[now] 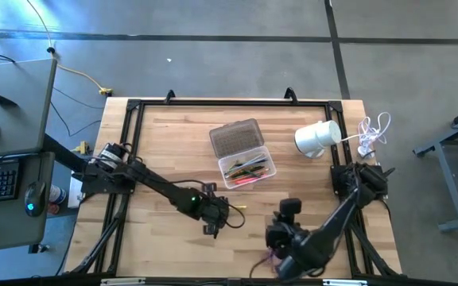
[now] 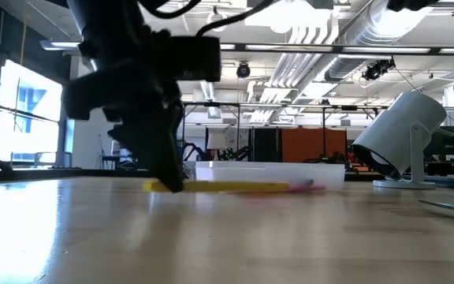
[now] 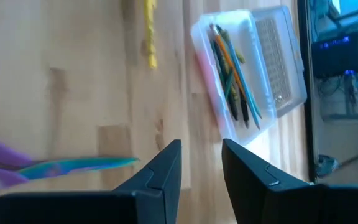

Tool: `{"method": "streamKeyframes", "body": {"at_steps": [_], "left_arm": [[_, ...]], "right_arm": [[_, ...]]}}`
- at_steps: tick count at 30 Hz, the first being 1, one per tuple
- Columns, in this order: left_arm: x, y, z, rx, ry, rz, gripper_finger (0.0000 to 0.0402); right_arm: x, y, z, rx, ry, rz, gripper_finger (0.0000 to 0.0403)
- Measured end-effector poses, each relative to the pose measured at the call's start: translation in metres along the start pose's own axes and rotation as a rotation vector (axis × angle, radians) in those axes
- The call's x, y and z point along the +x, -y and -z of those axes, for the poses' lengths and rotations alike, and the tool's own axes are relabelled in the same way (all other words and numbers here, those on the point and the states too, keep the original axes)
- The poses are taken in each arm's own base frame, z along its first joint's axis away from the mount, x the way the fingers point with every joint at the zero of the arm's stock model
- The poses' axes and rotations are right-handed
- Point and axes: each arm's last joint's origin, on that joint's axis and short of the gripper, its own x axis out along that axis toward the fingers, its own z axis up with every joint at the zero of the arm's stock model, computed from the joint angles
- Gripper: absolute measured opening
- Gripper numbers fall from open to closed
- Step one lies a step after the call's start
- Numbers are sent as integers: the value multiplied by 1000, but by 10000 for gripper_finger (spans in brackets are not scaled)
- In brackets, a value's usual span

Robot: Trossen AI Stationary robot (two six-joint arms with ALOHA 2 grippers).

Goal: Pick & place school supplies into a supply box
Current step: Put the yellow pen into the gray supply box

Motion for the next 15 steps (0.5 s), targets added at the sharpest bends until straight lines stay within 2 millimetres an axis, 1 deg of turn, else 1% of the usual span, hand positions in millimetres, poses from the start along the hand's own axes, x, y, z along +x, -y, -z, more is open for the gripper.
{"method": "streamKeyframes", "body": {"at_steps": [4,7,9,12,15], "left_arm": [[-6,0,-9,-5,29,-1,68],[-12,-1,-23,-20,68,7,75],[-18,-5,-33,3,88,-20,81],[-28,-20,-54,6,144,-99,85],[-32,-47,-75,-49,187,-150,86]], "right_arm": [[-13,-6,8,53,44,-11,99],[-18,-11,13,88,55,-23,99],[-21,-13,15,101,67,-23,99],[-22,-14,16,116,71,-26,99],[-22,-14,16,130,73,-30,99]]}}
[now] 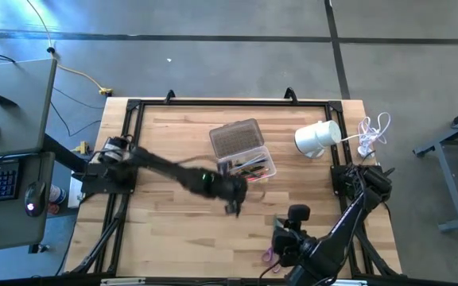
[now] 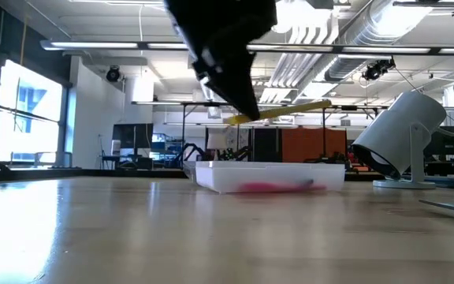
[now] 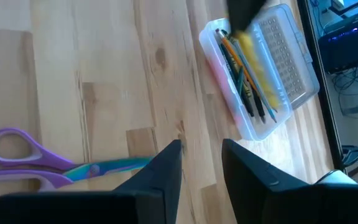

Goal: Pick & place school supplies into a supply box
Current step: Put the yellow pen into the gray supply box

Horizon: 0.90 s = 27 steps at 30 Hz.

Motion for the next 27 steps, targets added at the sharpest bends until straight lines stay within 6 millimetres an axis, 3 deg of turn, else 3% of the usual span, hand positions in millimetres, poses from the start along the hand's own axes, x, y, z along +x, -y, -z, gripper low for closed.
{"method": "streamKeyframes", "body": {"at_steps": [5,12,17,27], "left_arm": [[24,-51,-17,-157,-21,40,87],[69,-89,0,-322,-208,104,87],[77,-100,0,-330,-212,125,88],[76,-97,0,-172,-199,118,88]], "right_arm": [[0,-1,-1,8,2,-8,99],[0,-2,0,33,3,-19,99],[-1,-3,-1,44,6,-28,99],[-1,-4,-2,52,14,-36,99]]}}
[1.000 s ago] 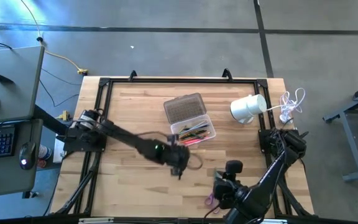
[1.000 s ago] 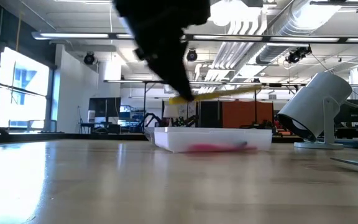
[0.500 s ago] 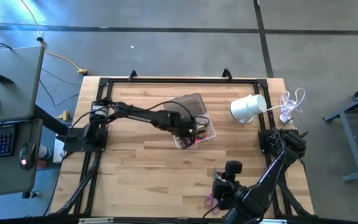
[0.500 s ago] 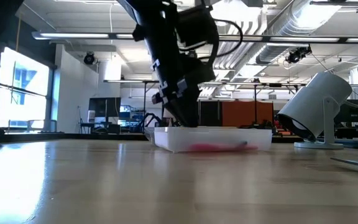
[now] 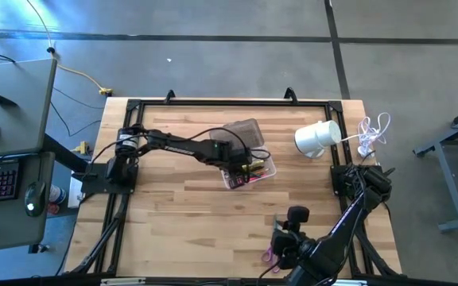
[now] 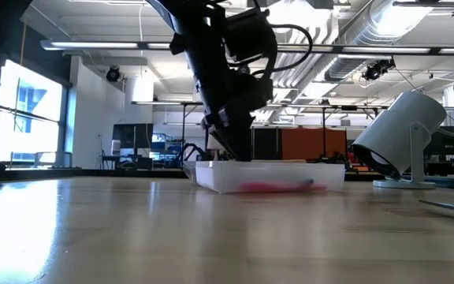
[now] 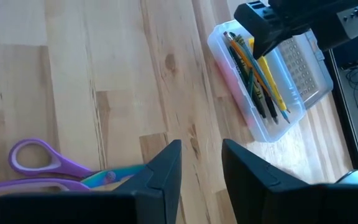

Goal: Pick & place school supplies into a supply box
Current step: Put the yellow pen into the gray supply box

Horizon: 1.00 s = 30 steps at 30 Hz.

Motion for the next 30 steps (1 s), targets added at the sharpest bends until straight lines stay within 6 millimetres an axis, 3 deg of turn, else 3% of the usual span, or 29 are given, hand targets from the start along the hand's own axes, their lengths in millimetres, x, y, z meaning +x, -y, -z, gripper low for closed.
{"method": "streamKeyframes", "body": {"at_steps": [8,17,27,30], "left_arm": [[0,-1,-1,122,13,-45,88],[0,0,-5,139,53,-57,91],[4,0,-4,135,51,-65,190],[4,0,-4,106,48,-57,201]], "right_arm": [[0,-1,0,4,5,-3,99],[0,-1,-1,6,6,-6,99],[0,-1,-1,8,7,-9,99],[0,-1,-1,5,7,-9,99]]}}
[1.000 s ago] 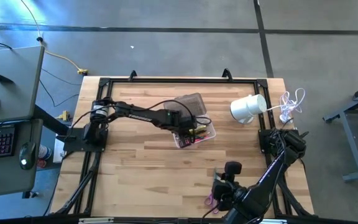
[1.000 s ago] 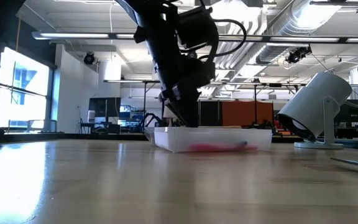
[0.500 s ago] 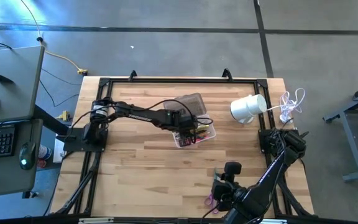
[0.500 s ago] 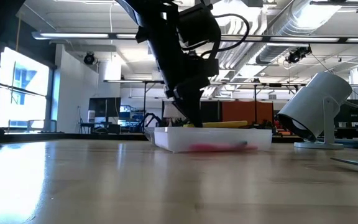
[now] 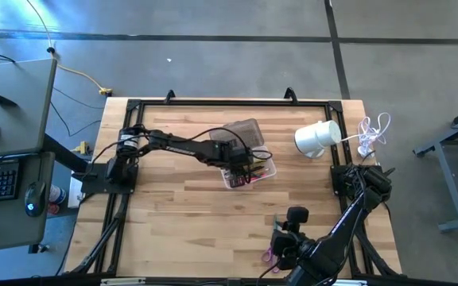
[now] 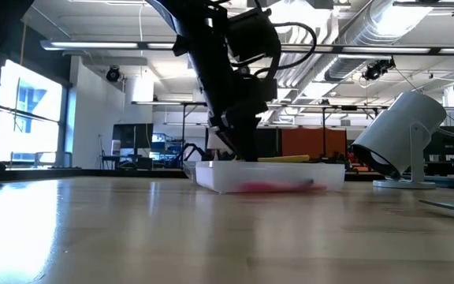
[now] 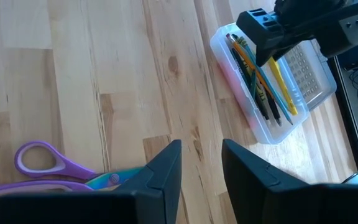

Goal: Pick & place school supplies into a supply box
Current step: Put the yellow pen into the gray supply box, then put the violet scissors into the gray supply box

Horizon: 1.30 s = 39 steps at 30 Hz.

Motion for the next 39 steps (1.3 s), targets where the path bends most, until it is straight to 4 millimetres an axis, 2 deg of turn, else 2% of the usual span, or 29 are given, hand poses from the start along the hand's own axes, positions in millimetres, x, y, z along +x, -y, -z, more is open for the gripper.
{"method": "streamKeyframes", "body": {"at_steps": [2,4,10,12,18,25,28,35,39], "left_arm": [[-2,0,-2,-21,-3,15,192],[-4,1,-5,-29,12,35,167],[-9,2,-12,-32,26,95,38],[-10,2,-13,-33,21,100,16],[-12,2,-14,-44,15,100,46],[-12,1,-11,-39,-18,96,17],[-12,1,-10,-37,-29,95,18],[-38,-3,-9,-45,-86,91,44],[-67,-6,-12,-45,-165,88,41]], "right_arm": [[0,0,0,0,0,0,99],[0,0,0,0,0,0,99],[0,0,0,2,1,-2,99],[0,0,0,2,1,-2,99],[2,3,-3,4,62,48,99],[5,5,-7,18,64,55,99],[5,4,-7,16,64,55,99],[5,4,-7,22,64,49,99],[7,2,-9,-10,38,16,99]]}}
